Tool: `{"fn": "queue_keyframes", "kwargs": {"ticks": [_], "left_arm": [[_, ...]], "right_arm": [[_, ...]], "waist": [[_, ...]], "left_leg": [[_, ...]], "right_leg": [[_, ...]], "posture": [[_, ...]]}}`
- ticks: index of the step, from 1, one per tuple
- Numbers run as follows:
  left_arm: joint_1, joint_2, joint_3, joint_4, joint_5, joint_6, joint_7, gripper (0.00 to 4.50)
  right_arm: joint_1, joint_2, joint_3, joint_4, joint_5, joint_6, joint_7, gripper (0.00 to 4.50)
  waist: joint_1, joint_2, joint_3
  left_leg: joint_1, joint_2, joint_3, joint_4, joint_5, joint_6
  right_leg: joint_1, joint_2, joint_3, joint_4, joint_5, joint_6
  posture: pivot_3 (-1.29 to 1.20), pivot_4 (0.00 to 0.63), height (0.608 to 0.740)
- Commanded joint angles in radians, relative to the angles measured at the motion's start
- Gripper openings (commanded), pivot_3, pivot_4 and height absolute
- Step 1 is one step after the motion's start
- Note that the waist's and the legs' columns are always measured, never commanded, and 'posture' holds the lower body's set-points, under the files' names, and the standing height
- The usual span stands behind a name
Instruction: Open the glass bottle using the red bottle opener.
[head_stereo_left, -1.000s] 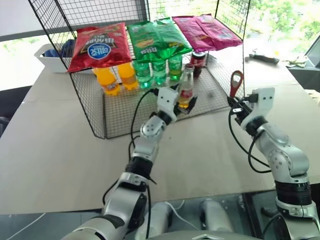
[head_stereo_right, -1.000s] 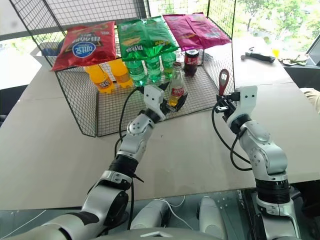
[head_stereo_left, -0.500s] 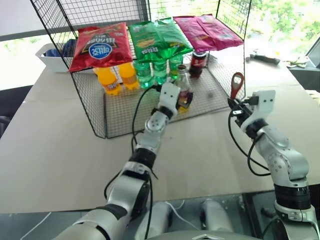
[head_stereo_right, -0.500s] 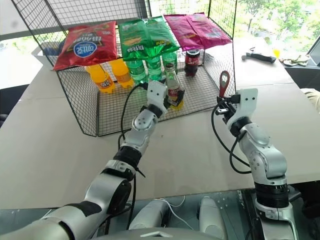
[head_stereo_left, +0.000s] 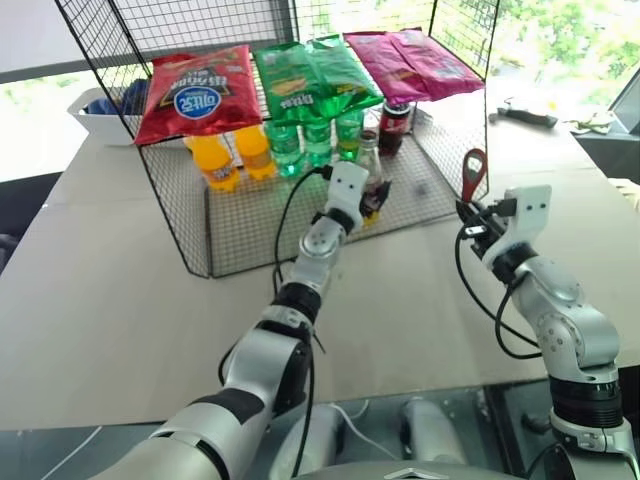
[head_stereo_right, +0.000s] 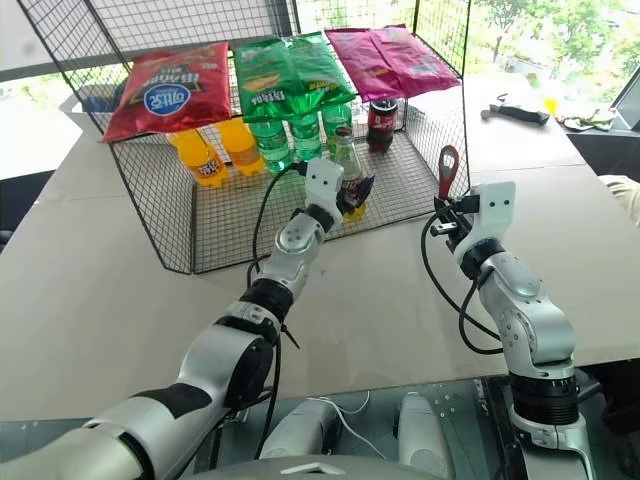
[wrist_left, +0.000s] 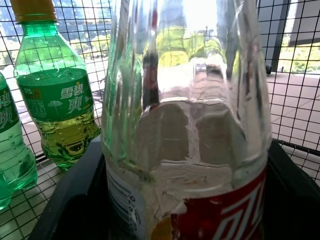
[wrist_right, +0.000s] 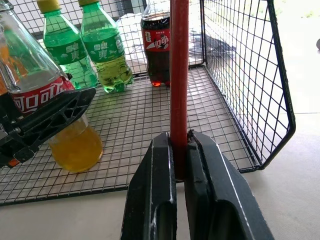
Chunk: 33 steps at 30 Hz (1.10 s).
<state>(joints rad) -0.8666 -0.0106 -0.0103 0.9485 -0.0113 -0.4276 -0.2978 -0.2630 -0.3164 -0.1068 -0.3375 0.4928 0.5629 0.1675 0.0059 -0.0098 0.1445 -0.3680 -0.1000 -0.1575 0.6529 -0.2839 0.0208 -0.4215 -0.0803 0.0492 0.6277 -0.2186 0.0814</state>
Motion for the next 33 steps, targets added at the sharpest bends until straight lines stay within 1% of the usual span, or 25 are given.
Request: {"fn": "queue_keyframes", "kwargs": {"ticks": [1,4,6,9,11,15,19,25,27,29,33], "left_arm": [[0.081,0.009,-0.028,-0.205,-0.044,0.038,-0.112,2.81],[0.236,0.055,-0.074,-0.548,-0.113,0.222,-0.218,2.81],[0.299,0.080,-0.093,-0.695,-0.140,0.329,-0.247,2.81],[0.432,0.158,-0.131,-0.947,-0.182,0.489,-0.308,2.81],[0.501,0.203,-0.156,-1.050,-0.186,0.550,-0.335,2.81],[0.582,0.257,-0.187,-1.135,-0.181,0.597,-0.362,2.81],[0.638,0.256,-0.190,-1.136,-0.185,0.555,-0.362,2.81],[0.663,0.249,-0.180,-1.127,-0.217,0.498,-0.390,2.81],[0.660,0.247,-0.175,-1.140,-0.231,0.488,-0.397,3.81],[0.661,0.248,-0.170,-1.142,-0.227,0.466,-0.394,4.44],[0.663,0.241,-0.158,-1.129,-0.188,0.401,-0.353,4.44]], "right_arm": [[-0.006,-0.010,-0.019,-0.044,-0.010,-0.012,0.014,0.00],[-0.025,-0.018,-0.013,-0.044,-0.023,-0.016,0.023,0.00],[-0.034,-0.021,-0.015,-0.044,-0.027,-0.017,0.029,0.00],[-0.064,-0.048,0.001,-0.047,-0.039,-0.013,0.058,0.00],[-0.081,-0.074,0.021,-0.049,-0.057,-0.015,0.087,0.00],[-0.104,-0.113,0.073,-0.054,-0.118,-0.045,0.131,0.00],[-0.132,-0.169,0.204,-0.076,-0.252,-0.129,0.201,0.00],[-0.132,-0.126,0.223,-0.085,-0.277,-0.133,0.199,0.00],[-0.129,-0.123,0.225,-0.086,-0.291,-0.138,0.203,0.00],[-0.126,-0.125,0.228,-0.085,-0.307,-0.146,0.208,0.00],[-0.121,-0.122,0.231,-0.085,-0.328,-0.155,0.218,0.00]], "waist": [[-0.006,0.000,0.000],[-0.021,0.000,0.000],[-0.026,0.000,0.000],[-0.026,0.000,0.000],[-0.024,0.000,0.000],[-0.018,0.000,0.000],[-0.018,0.000,0.000],[-0.016,0.000,-0.001],[-0.015,0.000,-0.001],[-0.015,0.000,-0.001],[-0.016,0.000,-0.001]], "left_leg": [[0.000,0.000,0.000,0.000,0.000,0.000],[-0.002,0.000,0.000,0.000,0.000,0.000],[-0.002,0.001,0.001,-0.001,0.000,0.000],[-0.003,0.001,0.003,0.000,0.000,0.000],[-0.002,0.001,0.005,0.000,0.000,0.000],[-0.002,0.001,0.006,0.001,0.000,0.000],[-0.001,0.001,0.007,0.001,0.000,0.000],[-0.002,0.001,0.007,0.001,0.000,0.000],[-0.002,0.001,0.007,0.001,0.000,0.000],[-0.002,0.001,0.007,0.001,0.000,0.000],[-0.002,0.001,0.008,0.001,0.000,0.000]], "right_leg": [[0.000,0.000,0.000,0.000,0.000,0.000],[-0.002,0.000,0.001,0.000,0.000,0.000],[-0.003,0.000,0.003,0.001,0.000,0.000],[-0.005,0.000,0.004,0.004,0.000,0.000],[-0.006,0.001,0.005,0.006,0.000,0.000],[-0.006,0.001,0.006,0.008,0.000,0.000],[-0.006,0.001,0.007,0.008,0.000,0.000],[-0.006,0.000,0.007,0.005,0.000,0.000],[-0.006,0.000,0.007,0.005,0.000,0.000],[-0.006,0.000,0.007,0.005,0.000,0.000],[-0.006,0.001,0.007,0.006,0.000,0.000]], "posture": [[0.00,0.150,0.740],[0.00,0.150,0.740],[0.00,0.150,0.740],[0.00,0.150,0.740],[0.00,0.150,0.740],[0.00,0.150,0.740],[0.00,0.150,0.740],[0.00,0.150,0.740],[0.00,0.150,0.740],[0.00,0.150,0.740],[0.00,0.150,0.740]]}}
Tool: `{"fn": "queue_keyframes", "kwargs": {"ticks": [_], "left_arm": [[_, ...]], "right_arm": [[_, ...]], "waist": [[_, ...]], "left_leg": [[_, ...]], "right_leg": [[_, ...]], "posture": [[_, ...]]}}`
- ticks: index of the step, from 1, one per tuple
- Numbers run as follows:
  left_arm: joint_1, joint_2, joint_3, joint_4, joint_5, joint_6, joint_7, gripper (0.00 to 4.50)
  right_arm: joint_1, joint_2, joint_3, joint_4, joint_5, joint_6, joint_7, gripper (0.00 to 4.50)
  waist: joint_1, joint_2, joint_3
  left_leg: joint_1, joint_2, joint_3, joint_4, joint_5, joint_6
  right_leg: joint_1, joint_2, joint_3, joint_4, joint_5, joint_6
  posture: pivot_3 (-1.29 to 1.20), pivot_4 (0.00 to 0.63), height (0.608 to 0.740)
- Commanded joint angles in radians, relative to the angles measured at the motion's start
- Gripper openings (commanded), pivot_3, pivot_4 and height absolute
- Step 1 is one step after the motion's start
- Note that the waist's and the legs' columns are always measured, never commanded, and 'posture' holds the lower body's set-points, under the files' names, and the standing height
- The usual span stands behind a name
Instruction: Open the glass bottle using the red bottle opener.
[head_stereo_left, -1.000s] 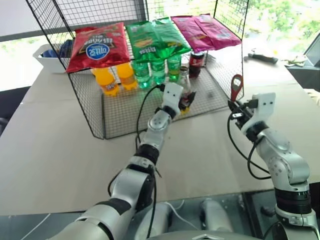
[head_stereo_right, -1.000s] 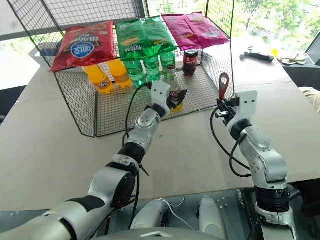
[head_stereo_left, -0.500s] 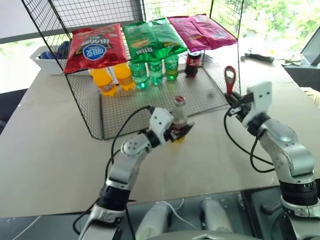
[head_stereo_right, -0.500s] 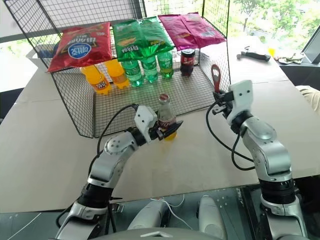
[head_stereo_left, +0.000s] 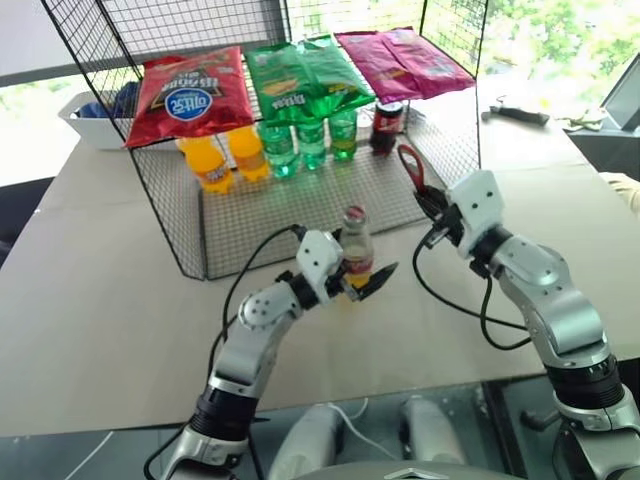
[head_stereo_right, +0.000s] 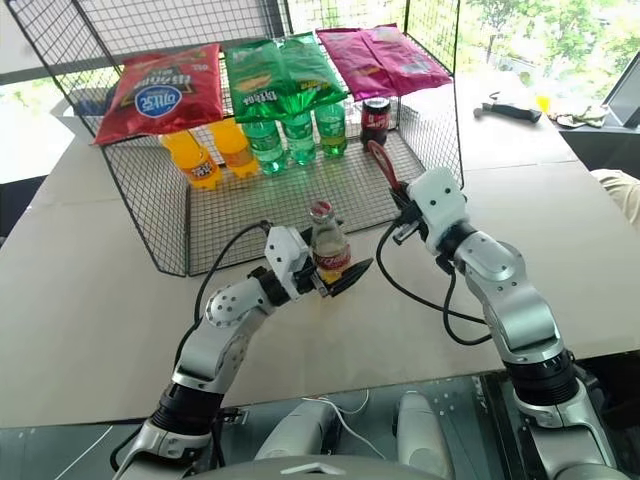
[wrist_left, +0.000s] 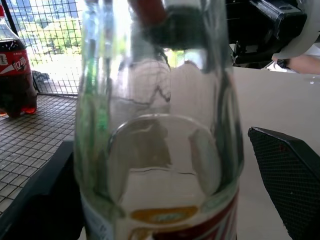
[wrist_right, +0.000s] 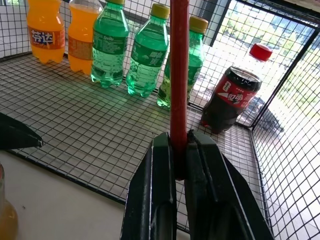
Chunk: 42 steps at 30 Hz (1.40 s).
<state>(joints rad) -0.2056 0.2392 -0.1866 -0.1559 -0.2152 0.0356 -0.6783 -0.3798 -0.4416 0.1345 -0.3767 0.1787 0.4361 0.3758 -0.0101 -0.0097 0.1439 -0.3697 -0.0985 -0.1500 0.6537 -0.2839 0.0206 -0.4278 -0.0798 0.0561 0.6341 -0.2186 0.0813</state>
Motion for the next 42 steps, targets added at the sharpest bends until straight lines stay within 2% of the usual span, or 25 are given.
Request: {"fn": "queue_keyframes", "kwargs": {"ticks": [1,14,15,17,19,21,22,27,31,37,42], "left_arm": [[0.001,-0.012,0.022,-0.030,0.012,-0.066,0.034,4.44],[0.010,-0.022,0.038,-0.154,-0.042,-0.049,0.064,4.44],[0.010,-0.023,0.035,-0.152,-0.038,-0.049,0.067,4.07],[0.013,-0.024,0.032,-0.147,-0.029,-0.043,0.074,3.76],[0.017,-0.018,0.028,-0.140,-0.020,-0.036,0.076,2.77],[0.023,-0.001,0.016,-0.130,-0.004,-0.028,0.071,1.98],[0.025,0.005,0.012,-0.127,0.001,-0.027,0.068,1.85],[0.018,0.019,0.011,-0.111,0.002,-0.029,0.069,1.85],[0.015,0.010,0.015,-0.111,-0.020,-0.011,0.075,1.85],[0.018,-0.018,0.024,-0.104,-0.060,0.029,0.091,1.85],[0.023,-0.021,0.017,-0.087,-0.074,0.035,0.079,1.85]], "right_arm": [[-0.003,0.005,-0.011,-0.046,-0.017,-0.029,0.011,0.00],[0.011,0.020,0.003,-0.028,-0.064,-0.083,0.029,0.00],[0.013,0.021,0.008,-0.031,-0.072,-0.090,0.028,0.00],[0.017,0.023,0.019,-0.033,-0.090,-0.106,0.029,0.00],[0.021,0.029,0.028,-0.035,-0.105,-0.117,0.029,0.00],[0.020,0.037,0.034,-0.034,-0.114,-0.122,0.029,0.00],[0.019,0.040,0.035,-0.034,-0.117,-0.123,0.030,0.00],[0.015,0.050,0.036,-0.028,-0.131,-0.133,0.034,0.00],[0.013,0.033,0.053,-0.023,-0.198,-0.208,0.028,0.00],[0.058,-0.010,0.137,0.072,-0.423,-0.516,-0.041,0.00],[0.082,-0.028,0.165,0.166,-0.534,-0.686,-0.087,0.00]], "waist": [[0.000,0.000,0.000],[0.000,0.000,0.000],[0.000,0.000,0.000],[-0.001,0.000,0.000],[0.000,0.000,0.000],[-0.001,0.000,0.000],[0.000,0.000,0.000],[-0.001,0.000,0.000],[-0.001,0.000,0.000],[0.000,-0.001,-0.001],[0.000,-0.001,-0.001]], "left_leg": [[0.000,0.000,0.000,0.000,0.000,0.000],[0.000,0.000,0.001,0.000,0.000,0.000],[0.000,0.000,0.001,0.000,0.000,0.000],[0.000,0.000,0.001,0.000,0.000,0.000],[0.000,0.000,0.001,0.000,0.000,0.000],[0.000,0.000,0.001,0.000,0.000,0.000],[0.001,0.000,0.001,0.000,0.000,0.000],[0.006,0.000,0.001,0.000,0.000,0.000],[0.007,0.000,0.001,0.000,0.000,0.000],[0.007,0.000,0.001,0.000,0.000,0.000],[0.008,0.000,0.002,0.000,0.000,0.000]], "right_leg": [[0.000,0.000,0.000,0.000,0.000,0.000],[0.000,0.000,0.000,0.001,0.000,0.000],[0.000,0.000,0.000,0.001,0.000,0.000],[0.000,0.000,0.000,0.001,0.000,0.000],[0.000,0.000,0.000,0.001,0.000,0.000],[0.000,0.000,0.000,0.001,0.000,0.000],[0.000,0.000,0.001,0.001,0.000,0.000],[0.005,0.000,0.001,0.001,0.000,0.000],[0.005,0.000,0.001,0.001,0.000,0.000],[0.005,0.000,0.001,0.001,0.000,0.000],[0.006,0.000,0.002,0.001,0.000,0.000]], "posture": [[0.00,0.150,0.740],[0.00,0.150,0.740],[0.00,0.150,0.740],[0.00,0.150,0.740],[0.00,0.150,0.740],[0.00,0.150,0.740],[0.00,0.150,0.740],[0.00,0.150,0.740],[0.00,0.150,0.740],[0.00,0.150,0.740],[0.00,0.150,0.740]]}}
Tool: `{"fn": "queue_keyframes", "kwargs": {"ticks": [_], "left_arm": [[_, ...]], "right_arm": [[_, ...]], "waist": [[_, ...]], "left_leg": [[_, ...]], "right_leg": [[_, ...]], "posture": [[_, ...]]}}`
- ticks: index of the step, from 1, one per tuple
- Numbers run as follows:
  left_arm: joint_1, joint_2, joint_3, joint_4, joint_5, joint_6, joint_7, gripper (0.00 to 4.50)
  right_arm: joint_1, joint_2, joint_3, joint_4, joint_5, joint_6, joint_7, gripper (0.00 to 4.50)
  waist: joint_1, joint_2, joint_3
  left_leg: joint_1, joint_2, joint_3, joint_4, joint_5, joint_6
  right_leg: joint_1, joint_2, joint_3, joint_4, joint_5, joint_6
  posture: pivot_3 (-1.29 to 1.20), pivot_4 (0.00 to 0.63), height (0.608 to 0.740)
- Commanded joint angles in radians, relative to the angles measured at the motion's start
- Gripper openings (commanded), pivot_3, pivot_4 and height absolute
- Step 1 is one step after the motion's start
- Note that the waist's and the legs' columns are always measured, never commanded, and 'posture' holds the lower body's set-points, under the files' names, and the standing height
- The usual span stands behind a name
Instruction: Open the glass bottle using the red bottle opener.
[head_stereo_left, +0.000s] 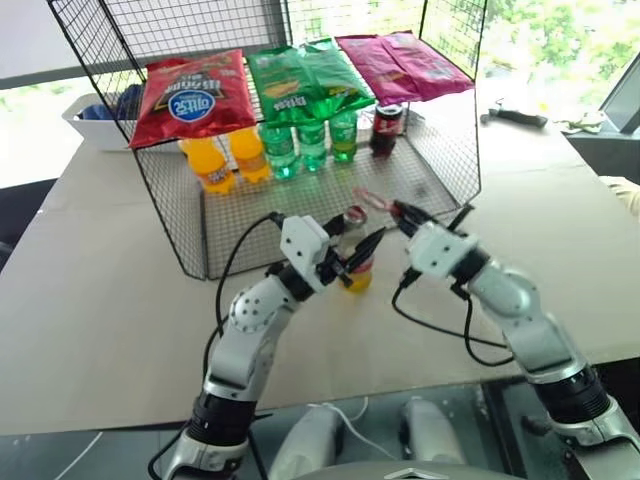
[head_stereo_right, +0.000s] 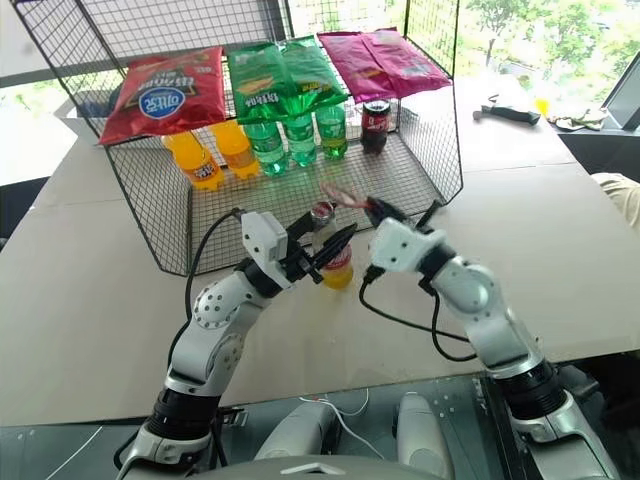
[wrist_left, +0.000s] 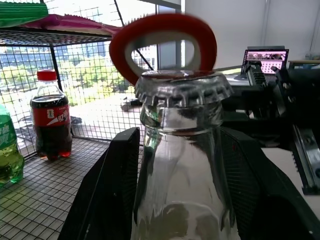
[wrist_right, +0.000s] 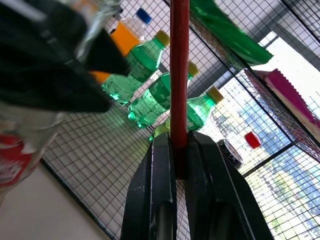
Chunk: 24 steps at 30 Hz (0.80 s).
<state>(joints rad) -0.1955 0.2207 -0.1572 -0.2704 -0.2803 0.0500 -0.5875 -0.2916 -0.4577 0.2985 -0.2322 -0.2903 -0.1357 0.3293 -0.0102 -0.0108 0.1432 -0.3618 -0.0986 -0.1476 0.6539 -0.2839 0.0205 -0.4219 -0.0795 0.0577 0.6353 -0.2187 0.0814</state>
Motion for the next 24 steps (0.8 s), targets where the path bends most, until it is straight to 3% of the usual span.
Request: {"fn": "queue_keyframes", "kwargs": {"ticks": [1,7,24], "left_arm": [[0.014,-0.004,-0.014,0.029,-0.015,0.025,-0.015,1.85],[0.017,-0.005,-0.021,0.046,-0.018,0.019,-0.028,1.85],[0.012,0.004,-0.020,0.082,-0.024,0.014,-0.054,1.85]], "right_arm": [[-0.004,-0.013,0.005,0.043,-0.084,-0.148,-0.054,0.00],[0.005,-0.001,0.002,0.143,-0.144,-0.304,-0.149,0.00],[-0.117,0.049,0.093,0.406,-0.179,-0.547,-0.126,0.00]], "waist": [[0.000,0.000,0.000],[0.000,0.000,0.000],[-0.002,-0.001,-0.001]], "left_leg": [[0.001,0.000,0.000,0.000,0.000,0.000],[0.008,0.000,0.000,0.000,0.000,0.000],[0.015,0.001,0.001,-0.002,0.000,0.000]], "right_leg": [[0.001,0.000,0.000,0.000,0.000,0.000],[0.009,0.001,0.000,-0.001,0.000,0.000],[0.015,0.002,0.001,-0.001,0.000,0.000]], "posture": [[0.00,0.150,0.740],[0.00,0.150,0.740],[0.00,0.150,0.740]]}}
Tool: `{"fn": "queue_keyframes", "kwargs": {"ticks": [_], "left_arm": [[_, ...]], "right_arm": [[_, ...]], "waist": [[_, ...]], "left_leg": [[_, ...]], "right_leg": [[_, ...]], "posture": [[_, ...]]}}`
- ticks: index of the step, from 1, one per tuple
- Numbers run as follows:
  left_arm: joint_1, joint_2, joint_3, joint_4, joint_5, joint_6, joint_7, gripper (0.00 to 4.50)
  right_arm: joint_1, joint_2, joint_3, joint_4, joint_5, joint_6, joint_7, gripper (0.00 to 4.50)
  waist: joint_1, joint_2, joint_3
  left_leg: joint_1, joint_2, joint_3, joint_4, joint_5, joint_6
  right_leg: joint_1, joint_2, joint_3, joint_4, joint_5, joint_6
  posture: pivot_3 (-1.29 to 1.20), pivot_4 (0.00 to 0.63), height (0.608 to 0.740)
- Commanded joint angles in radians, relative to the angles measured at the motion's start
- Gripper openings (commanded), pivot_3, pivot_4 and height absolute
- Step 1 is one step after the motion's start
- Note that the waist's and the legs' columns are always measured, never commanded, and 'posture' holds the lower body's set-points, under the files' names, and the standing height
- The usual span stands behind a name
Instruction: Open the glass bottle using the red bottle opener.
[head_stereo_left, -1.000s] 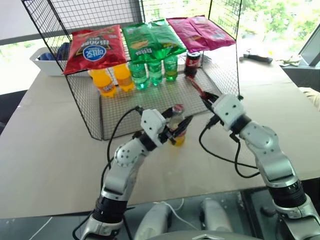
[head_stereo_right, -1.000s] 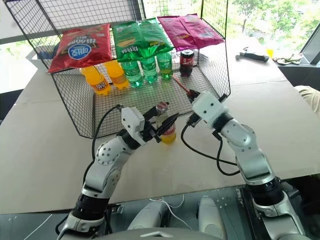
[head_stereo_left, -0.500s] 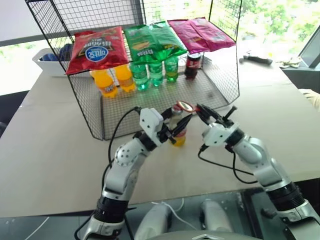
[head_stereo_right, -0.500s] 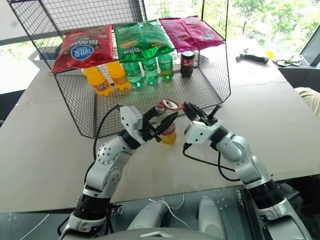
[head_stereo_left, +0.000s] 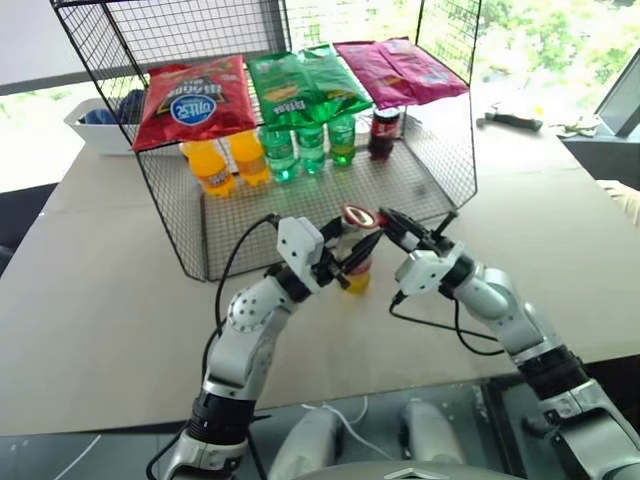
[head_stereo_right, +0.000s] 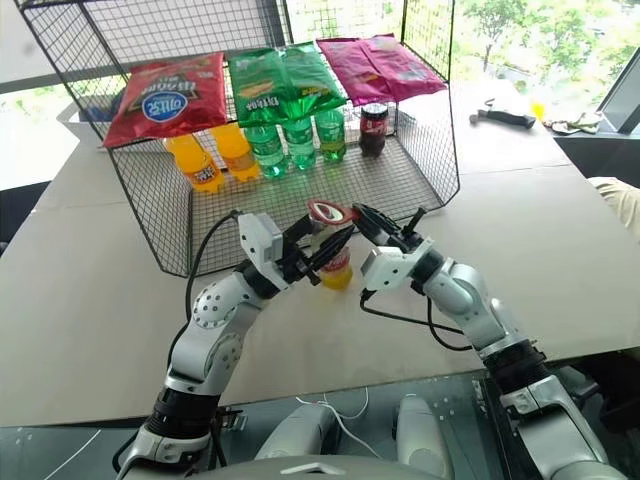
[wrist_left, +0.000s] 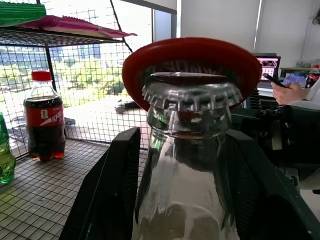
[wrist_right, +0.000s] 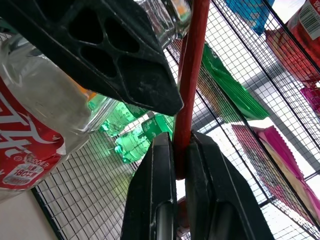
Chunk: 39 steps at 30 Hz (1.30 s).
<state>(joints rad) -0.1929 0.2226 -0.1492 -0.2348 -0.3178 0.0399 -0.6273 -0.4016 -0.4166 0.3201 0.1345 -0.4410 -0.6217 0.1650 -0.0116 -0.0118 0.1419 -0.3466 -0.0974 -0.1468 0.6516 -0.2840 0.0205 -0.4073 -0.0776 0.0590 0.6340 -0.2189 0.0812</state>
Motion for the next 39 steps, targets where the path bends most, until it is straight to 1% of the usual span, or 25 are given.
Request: {"fn": "queue_keyframes", "kwargs": {"ticks": [1,8,15,21,31,39], "left_arm": [[0.008,0.002,-0.027,0.049,0.014,0.024,-0.015,1.85],[-0.004,-0.003,-0.030,0.070,0.019,0.019,-0.019,1.85],[-0.017,-0.011,-0.033,0.099,0.026,0.013,-0.020,1.85],[-0.027,-0.019,-0.038,0.115,0.030,0.011,-0.018,1.85],[-0.032,-0.026,-0.043,0.122,0.029,0.006,-0.016,1.85],[-0.034,-0.031,-0.041,0.124,0.026,0.009,-0.013,1.85]], "right_arm": [[-0.012,0.006,0.073,0.051,-0.039,-0.076,0.036,0.00],[-0.063,-0.021,0.048,0.107,-0.115,-0.139,-0.017,0.00],[-0.175,-0.122,0.029,0.158,-0.255,-0.216,-0.107,0.00],[-0.235,-0.155,0.042,0.218,-0.314,-0.261,-0.160,0.00],[-0.352,-0.197,0.010,0.196,-0.324,-0.291,-0.191,0.00],[-0.363,-0.216,-0.017,0.222,-0.287,-0.275,-0.195,0.00]], "waist": [[-0.001,0.000,0.000],[-0.001,0.000,-0.002],[0.001,0.000,-0.003],[0.002,0.000,-0.003],[0.002,0.000,-0.003],[0.002,0.000,-0.003]], "left_leg": [[0.001,0.000,0.000,0.000,0.000,0.000],[0.003,0.000,0.000,0.000,0.000,0.000],[0.002,0.000,0.000,0.000,0.000,0.000],[0.002,0.000,0.000,0.000,0.000,0.000],[0.002,0.000,-0.001,0.000,0.000,0.000],[0.001,0.000,-0.001,-0.002,0.000,0.000]], "right_leg": [[0.001,0.000,0.000,0.000,0.000,0.000],[0.003,0.000,0.000,0.000,0.000,0.000],[0.003,0.000,0.000,0.000,0.000,0.000],[0.003,0.000,0.000,-0.001,0.000,0.000],[0.004,0.000,-0.001,-0.004,0.000,0.000],[0.004,0.000,-0.001,-0.007,0.000,0.000]], "posture": [[0.00,0.150,0.740],[0.00,0.150,0.740],[0.00,0.150,0.740],[0.00,0.150,0.740],[0.00,0.150,0.740],[0.00,0.150,0.740]]}}
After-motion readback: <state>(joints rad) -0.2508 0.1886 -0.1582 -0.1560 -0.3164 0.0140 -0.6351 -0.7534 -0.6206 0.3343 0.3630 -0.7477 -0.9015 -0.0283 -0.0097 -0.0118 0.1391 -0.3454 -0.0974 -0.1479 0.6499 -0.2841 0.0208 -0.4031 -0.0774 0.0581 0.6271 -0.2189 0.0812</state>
